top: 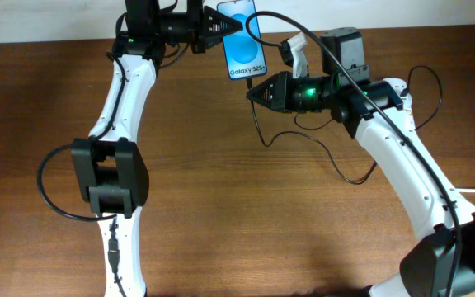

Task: Plug charger to phone and switch on socket
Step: 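Lower the plugged phone onto the table with the left gripper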

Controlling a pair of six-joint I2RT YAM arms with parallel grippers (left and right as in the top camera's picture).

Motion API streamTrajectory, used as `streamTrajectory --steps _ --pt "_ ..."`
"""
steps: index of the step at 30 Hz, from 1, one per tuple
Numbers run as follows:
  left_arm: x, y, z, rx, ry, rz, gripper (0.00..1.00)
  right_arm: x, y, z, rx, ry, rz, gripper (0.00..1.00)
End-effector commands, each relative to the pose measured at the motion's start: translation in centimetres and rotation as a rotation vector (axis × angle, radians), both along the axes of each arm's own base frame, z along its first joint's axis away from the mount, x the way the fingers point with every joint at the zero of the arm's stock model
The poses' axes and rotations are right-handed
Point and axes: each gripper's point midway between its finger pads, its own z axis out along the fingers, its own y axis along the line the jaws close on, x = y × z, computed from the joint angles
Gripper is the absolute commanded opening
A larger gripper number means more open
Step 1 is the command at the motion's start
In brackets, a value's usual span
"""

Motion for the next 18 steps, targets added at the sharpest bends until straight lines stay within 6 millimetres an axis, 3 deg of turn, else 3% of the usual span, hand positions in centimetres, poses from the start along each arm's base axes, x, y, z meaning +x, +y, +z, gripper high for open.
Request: streamTrajectory --steps 1,10,18 --pt "-3.5 -2.9 1.2 -0.025 -0.031 -0.163 0.0 2.0 -0.9 1.1 -0.015 -0.084 -0.057 0.04" --pt "-3.6 -3.0 1.3 -0.026 -0.031 -0.169 0.0 3.6 -1.8 2.4 0.019 -0.128 -0.111 0.04" --pt "-3.4 -2.7 1.2 -0.025 -0.032 -0.158 0.0 2.7 -2.1 1.8 0.026 -0.081 -0.083 0.05"
